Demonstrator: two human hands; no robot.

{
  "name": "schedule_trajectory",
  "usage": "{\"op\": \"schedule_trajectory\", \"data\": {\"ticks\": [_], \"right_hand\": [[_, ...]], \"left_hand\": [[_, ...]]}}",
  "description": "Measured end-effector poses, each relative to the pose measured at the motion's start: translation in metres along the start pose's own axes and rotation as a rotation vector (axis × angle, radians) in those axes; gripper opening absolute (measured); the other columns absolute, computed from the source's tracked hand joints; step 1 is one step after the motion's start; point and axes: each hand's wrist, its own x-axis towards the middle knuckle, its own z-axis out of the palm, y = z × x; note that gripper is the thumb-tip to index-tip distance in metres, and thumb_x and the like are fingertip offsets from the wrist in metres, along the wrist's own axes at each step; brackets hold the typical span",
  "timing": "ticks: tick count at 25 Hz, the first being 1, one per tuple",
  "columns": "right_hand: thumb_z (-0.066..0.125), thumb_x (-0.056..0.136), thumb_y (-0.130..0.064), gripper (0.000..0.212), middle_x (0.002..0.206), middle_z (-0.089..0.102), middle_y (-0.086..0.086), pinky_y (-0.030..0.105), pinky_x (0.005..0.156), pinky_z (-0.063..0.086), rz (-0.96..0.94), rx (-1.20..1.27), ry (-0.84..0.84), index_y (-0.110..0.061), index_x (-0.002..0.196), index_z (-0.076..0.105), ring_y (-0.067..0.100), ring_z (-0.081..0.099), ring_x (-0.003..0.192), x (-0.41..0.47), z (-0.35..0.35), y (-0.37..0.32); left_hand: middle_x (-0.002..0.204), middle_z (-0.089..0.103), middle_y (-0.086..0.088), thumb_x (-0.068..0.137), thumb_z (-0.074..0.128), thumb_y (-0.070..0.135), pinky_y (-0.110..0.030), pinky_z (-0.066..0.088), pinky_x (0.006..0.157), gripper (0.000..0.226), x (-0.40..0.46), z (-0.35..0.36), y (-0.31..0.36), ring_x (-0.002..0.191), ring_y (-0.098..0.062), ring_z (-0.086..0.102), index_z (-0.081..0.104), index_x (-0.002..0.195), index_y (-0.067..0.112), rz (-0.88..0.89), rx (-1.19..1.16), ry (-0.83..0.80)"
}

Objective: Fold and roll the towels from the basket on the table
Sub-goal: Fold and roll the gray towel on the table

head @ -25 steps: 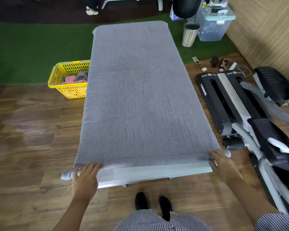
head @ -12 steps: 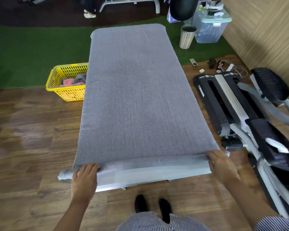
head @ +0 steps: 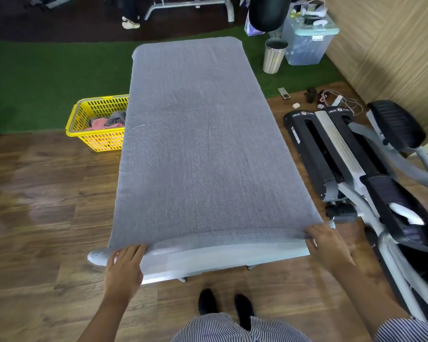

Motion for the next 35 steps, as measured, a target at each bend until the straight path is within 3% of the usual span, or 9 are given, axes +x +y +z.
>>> {"op": "schedule_trajectory", "data": {"ticks": [3, 5, 8, 15, 19, 22, 26, 31, 35], "right_hand": [[0.050, 0.073, -0.011, 0.014, 0.062, 0.050, -0.007, 0.042, 0.075, 0.047, -0.042, -0.011, 0.004, -0.019, 0.062, 0.055, 0.017, 0.046, 0.062, -0.001, -0.001, 0.004], [0.056, 0.075, -0.005, 0.010, 0.077, 0.057, -0.001, 0.040, 0.076, 0.048, -0.022, -0.007, -0.011, -0.014, 0.075, 0.062, 0.023, 0.053, 0.077, 0.001, 0.002, 0.004], [0.058, 0.077, 0.005, 0.024, 0.105, 0.059, 0.006, 0.035, 0.078, 0.050, 0.022, -0.017, -0.070, -0.009, 0.096, 0.064, 0.023, 0.049, 0.101, 0.010, 0.008, 0.005], [0.060, 0.075, 0.010, 0.038, 0.112, 0.059, 0.010, 0.037, 0.088, 0.048, 0.062, 0.159, -0.112, 0.000, 0.112, 0.061, 0.030, 0.054, 0.107, 0.005, 0.003, -0.003], [0.061, 0.072, 0.014, 0.032, 0.101, 0.061, 0.012, 0.040, 0.080, 0.052, 0.026, 0.137, -0.073, 0.000, 0.101, 0.065, 0.030, 0.058, 0.094, 0.008, 0.005, -0.002], [0.061, 0.073, 0.008, 0.016, 0.083, 0.059, 0.007, 0.041, 0.067, 0.052, 0.017, 0.109, -0.064, -0.003, 0.084, 0.064, 0.025, 0.055, 0.077, 0.008, 0.005, -0.001], [0.057, 0.072, 0.000, 0.009, 0.068, 0.058, 0.007, 0.040, 0.063, 0.050, -0.039, 0.013, 0.008, -0.005, 0.070, 0.064, 0.029, 0.057, 0.068, 0.007, 0.001, -0.002], [0.065, 0.060, 0.019, 0.036, 0.085, 0.061, 0.009, 0.040, 0.066, 0.052, -0.025, 0.039, 0.042, -0.004, 0.088, 0.065, 0.026, 0.053, 0.082, 0.009, 0.001, -0.004], [0.061, 0.073, 0.011, 0.041, 0.113, 0.061, 0.011, 0.043, 0.089, 0.050, 0.054, 0.138, -0.079, -0.002, 0.112, 0.063, 0.033, 0.055, 0.110, 0.007, 0.007, 0.001]], "left_hand": [[0.085, 0.064, 0.000, 0.063, 0.028, 0.004, -0.042, 0.041, 0.075, 0.051, -0.005, -0.001, -0.007, 0.074, -0.025, 0.064, 0.052, 0.105, 0.020, 0.101, -0.001, -0.014], [0.091, 0.065, -0.003, 0.067, 0.030, 0.005, -0.043, 0.040, 0.078, 0.049, -0.003, -0.001, -0.007, 0.082, -0.025, 0.061, 0.053, 0.108, 0.018, 0.074, 0.009, 0.010], [0.099, 0.067, -0.007, 0.077, 0.035, 0.009, -0.047, 0.042, 0.085, 0.039, 0.009, -0.004, -0.001, 0.091, -0.027, 0.059, 0.063, 0.104, 0.011, -0.034, 0.016, 0.031], [0.105, 0.066, 0.000, 0.075, 0.040, 0.033, -0.043, 0.049, 0.081, 0.044, 0.018, -0.010, -0.002, 0.098, -0.020, 0.054, 0.068, 0.104, 0.014, 0.002, -0.061, -0.075], [0.101, 0.069, -0.001, 0.080, 0.045, 0.019, -0.046, 0.051, 0.075, 0.035, 0.020, -0.007, -0.009, 0.089, -0.028, 0.065, 0.068, 0.106, 0.012, 0.013, -0.034, -0.108], [0.088, 0.070, 0.000, 0.063, 0.067, -0.006, -0.046, 0.051, 0.073, 0.043, 0.018, -0.009, -0.009, 0.079, -0.025, 0.068, 0.069, 0.102, 0.013, 0.041, 0.001, -0.132], [0.093, 0.069, 0.001, 0.068, 0.055, 0.004, -0.043, 0.050, 0.072, 0.042, 0.013, -0.011, -0.020, 0.083, -0.023, 0.067, 0.066, 0.107, 0.015, 0.152, 0.002, -0.139], [0.102, 0.069, -0.004, 0.087, 0.038, 0.023, -0.049, 0.050, 0.080, 0.037, 0.020, -0.015, -0.010, 0.089, -0.028, 0.066, 0.068, 0.106, 0.011, -0.037, -0.024, -0.134], [0.103, 0.070, -0.005, 0.082, 0.048, 0.024, -0.048, 0.053, 0.080, 0.036, 0.020, -0.011, -0.010, 0.093, -0.030, 0.066, 0.069, 0.107, 0.008, -0.053, -0.070, -0.142]]}}
